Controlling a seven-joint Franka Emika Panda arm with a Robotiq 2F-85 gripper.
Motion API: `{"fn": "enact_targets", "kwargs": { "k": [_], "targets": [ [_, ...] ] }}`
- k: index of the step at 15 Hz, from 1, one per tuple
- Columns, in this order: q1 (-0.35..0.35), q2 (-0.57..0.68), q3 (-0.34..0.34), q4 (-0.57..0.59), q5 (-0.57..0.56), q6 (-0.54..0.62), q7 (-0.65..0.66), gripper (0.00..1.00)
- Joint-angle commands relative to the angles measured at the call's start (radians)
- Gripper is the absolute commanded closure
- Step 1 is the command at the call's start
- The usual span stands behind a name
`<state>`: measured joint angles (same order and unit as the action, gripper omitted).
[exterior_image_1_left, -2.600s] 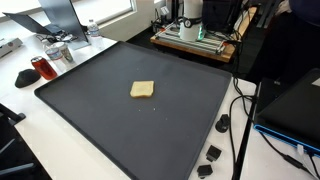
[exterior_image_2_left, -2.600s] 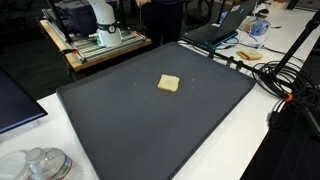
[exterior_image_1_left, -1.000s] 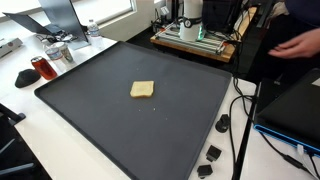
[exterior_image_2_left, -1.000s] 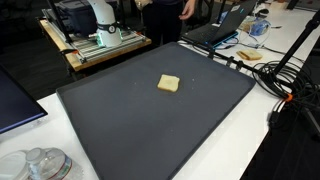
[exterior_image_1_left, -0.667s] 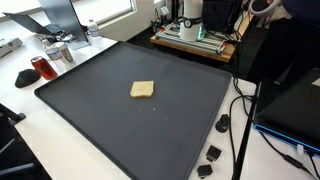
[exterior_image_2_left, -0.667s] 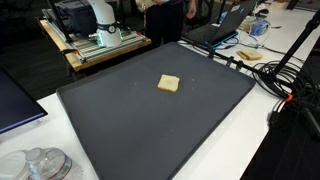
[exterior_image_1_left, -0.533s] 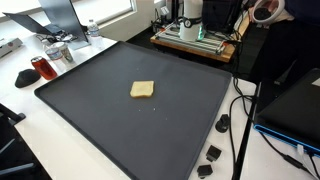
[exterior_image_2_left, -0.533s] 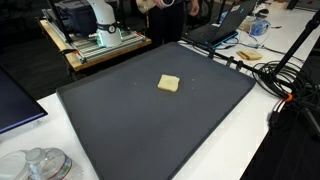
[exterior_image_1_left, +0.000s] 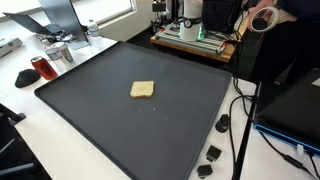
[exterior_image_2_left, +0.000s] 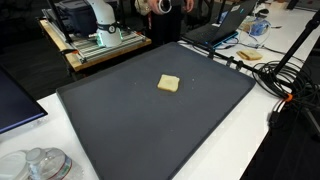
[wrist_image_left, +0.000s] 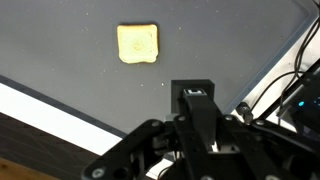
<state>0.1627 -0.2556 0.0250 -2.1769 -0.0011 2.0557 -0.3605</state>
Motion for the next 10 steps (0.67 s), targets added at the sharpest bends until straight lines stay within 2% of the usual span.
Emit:
{"fn": "enact_targets", "kwargs": {
  "k": [1, 7, 8, 10],
  "targets": [
    [-0.014, 0.019, 0.012, 0.011, 0.003, -0.003, -0.007, 0.79],
    [-0.016, 0.043, 0.013, 0.034, 0.002, -0.012, -0.010, 0.79],
    [-0.016, 0.043, 0.013, 0.035, 0.002, -0.013, -0.010, 0.95],
    [-0.019, 0.101, 0.020, 0.088, 0.019, -0.027, 0.056, 0.95]
  ]
}}
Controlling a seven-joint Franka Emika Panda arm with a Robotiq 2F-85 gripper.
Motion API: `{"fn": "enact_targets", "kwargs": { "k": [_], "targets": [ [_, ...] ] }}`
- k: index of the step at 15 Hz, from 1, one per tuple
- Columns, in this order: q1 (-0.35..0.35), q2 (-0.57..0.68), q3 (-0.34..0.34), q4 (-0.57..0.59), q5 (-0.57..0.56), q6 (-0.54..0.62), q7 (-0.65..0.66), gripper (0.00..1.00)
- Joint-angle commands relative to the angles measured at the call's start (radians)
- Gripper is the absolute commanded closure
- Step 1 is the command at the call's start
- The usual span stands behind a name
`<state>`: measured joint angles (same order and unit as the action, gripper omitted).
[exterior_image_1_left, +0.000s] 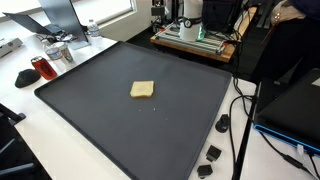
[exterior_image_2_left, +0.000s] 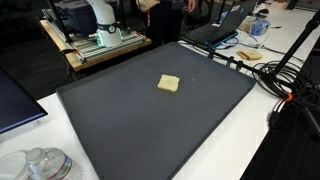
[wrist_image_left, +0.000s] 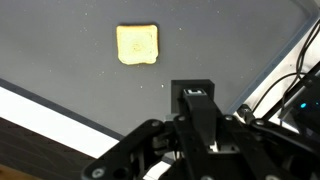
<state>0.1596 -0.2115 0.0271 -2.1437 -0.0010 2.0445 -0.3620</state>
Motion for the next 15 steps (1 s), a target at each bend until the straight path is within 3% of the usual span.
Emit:
{"fn": "enact_targets", "kwargs": {
  "k": [1, 8, 15],
  "targets": [
    [-0.016, 0.092, 0.025, 0.084, 0.020, -0.027, 0.099, 0.95],
    [-0.023, 0.365, 0.046, 0.287, -0.009, -0.059, 0.449, 0.95],
    [0.033, 0.632, 0.030, 0.542, -0.026, -0.170, 0.767, 0.95]
  ]
}}
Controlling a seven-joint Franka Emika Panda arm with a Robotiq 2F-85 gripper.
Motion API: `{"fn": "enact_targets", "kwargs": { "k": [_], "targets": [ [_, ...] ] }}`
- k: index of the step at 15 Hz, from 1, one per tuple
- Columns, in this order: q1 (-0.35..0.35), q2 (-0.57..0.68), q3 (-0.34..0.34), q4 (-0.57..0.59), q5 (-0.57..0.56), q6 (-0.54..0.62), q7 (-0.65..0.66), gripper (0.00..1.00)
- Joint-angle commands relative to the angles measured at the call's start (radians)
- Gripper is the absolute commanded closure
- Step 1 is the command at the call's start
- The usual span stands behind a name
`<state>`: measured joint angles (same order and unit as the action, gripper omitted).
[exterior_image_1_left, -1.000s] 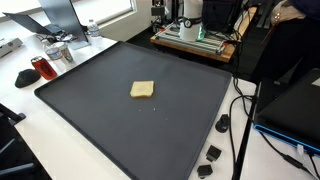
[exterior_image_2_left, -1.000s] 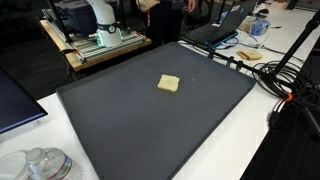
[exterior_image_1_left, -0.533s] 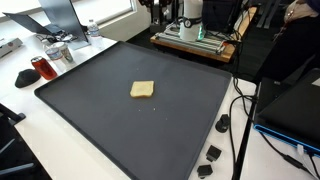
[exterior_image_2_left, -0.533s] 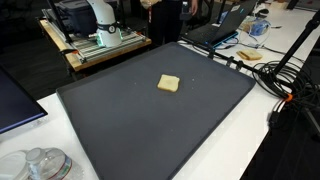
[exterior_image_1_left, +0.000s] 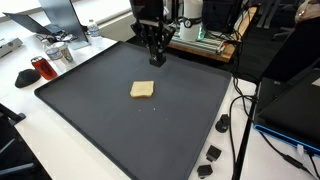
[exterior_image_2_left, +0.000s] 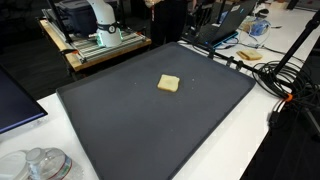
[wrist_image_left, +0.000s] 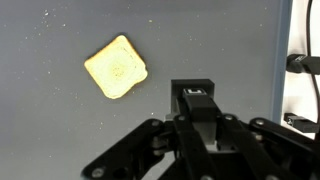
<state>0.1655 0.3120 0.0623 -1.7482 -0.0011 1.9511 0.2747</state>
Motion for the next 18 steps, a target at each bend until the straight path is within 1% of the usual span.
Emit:
{"fn": "enact_targets", "kwargs": {
  "k": [1, 3, 5, 9, 10, 11, 13, 16, 17, 18],
  "targets": [
    [0.039, 0.138, -0.011, 0.179, -0.034, -0.088, 0.173, 0.95],
    [0.068, 0.192, -0.026, 0.236, -0.059, -0.113, 0.264, 0.95],
    [0.097, 0.234, -0.047, 0.267, -0.093, -0.125, 0.351, 0.95],
    [0.139, 0.280, -0.096, 0.259, -0.167, -0.113, 0.546, 0.95],
    [0.136, 0.291, -0.098, 0.259, -0.171, -0.108, 0.568, 0.95],
    [0.116, 0.266, -0.070, 0.230, -0.143, -0.093, 0.503, 0.79],
    [0.118, 0.283, -0.078, 0.233, -0.153, -0.093, 0.537, 0.79],
    [0.117, 0.287, -0.081, 0.239, -0.154, -0.093, 0.546, 0.79],
    [0.118, 0.287, -0.081, 0.240, -0.154, -0.093, 0.547, 0.95],
    [0.134, 0.313, -0.098, 0.277, -0.179, -0.126, 0.588, 0.95]
  ]
}}
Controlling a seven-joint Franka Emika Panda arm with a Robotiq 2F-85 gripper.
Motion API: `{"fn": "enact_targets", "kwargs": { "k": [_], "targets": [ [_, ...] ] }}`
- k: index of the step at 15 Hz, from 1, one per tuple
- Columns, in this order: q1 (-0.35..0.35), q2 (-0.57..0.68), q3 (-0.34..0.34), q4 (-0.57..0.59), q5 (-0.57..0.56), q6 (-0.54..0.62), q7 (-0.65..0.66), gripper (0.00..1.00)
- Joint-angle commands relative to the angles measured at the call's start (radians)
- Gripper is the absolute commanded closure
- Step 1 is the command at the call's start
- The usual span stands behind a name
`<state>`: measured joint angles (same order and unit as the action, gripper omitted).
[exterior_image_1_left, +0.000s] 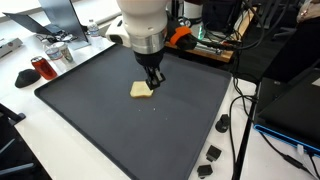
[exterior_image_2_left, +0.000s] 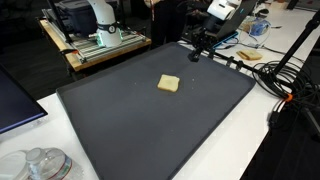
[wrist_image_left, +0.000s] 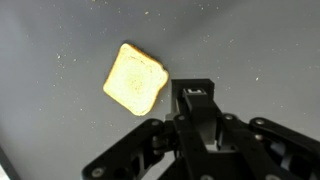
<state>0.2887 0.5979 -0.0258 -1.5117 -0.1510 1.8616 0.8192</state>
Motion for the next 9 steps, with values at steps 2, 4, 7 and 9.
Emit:
{"fn": "enact_targets", "kwargs": {
  "k": [2, 4, 7, 9],
  "targets": [
    [0.019, 0.057, -0.019, 0.069, -0.054, -0.031, 0.073, 0.95],
    [0.035, 0.083, -0.036, 0.091, -0.094, -0.036, 0.134, 0.95],
    [0.061, 0.119, -0.065, 0.122, -0.169, -0.036, 0.248, 0.95],
    [0.070, 0.154, -0.072, 0.156, -0.194, -0.054, 0.300, 0.95]
  ]
}}
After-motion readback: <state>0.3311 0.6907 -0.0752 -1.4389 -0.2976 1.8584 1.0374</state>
